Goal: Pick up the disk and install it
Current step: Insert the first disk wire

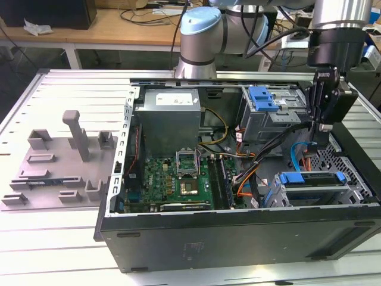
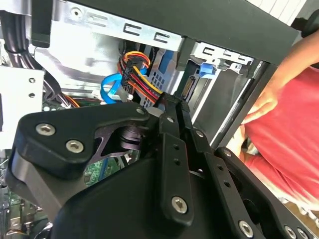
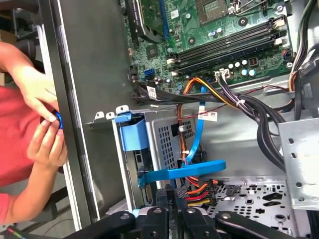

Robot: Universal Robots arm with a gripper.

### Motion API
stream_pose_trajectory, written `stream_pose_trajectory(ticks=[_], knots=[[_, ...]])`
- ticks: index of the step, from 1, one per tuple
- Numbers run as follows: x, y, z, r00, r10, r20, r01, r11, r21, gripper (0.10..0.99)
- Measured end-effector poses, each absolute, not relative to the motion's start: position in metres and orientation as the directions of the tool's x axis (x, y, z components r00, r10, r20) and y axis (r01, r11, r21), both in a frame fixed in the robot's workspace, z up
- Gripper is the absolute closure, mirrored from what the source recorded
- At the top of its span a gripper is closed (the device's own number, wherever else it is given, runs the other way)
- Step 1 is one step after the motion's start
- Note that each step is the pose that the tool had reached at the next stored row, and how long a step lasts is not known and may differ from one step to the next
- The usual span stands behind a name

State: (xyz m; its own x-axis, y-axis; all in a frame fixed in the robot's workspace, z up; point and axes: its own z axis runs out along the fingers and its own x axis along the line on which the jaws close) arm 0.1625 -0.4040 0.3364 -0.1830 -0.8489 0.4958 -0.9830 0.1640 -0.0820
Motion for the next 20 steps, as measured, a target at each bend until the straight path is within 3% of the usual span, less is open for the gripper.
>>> stream_pose_trajectory(ticks=[12, 14, 20], knots=[[0.163, -0.436, 0.339, -0.183, -0.910, 0.373, -0.983, 0.174, -0.058, 0.922], [0.163, -0.443, 0.341, -0.183, -0.925, 0.332, -0.983, 0.176, -0.051, 0.922], [0.162, -0.449, 0.342, -0.168, -0.939, 0.301, -0.986, 0.162, -0.045, 0.922]])
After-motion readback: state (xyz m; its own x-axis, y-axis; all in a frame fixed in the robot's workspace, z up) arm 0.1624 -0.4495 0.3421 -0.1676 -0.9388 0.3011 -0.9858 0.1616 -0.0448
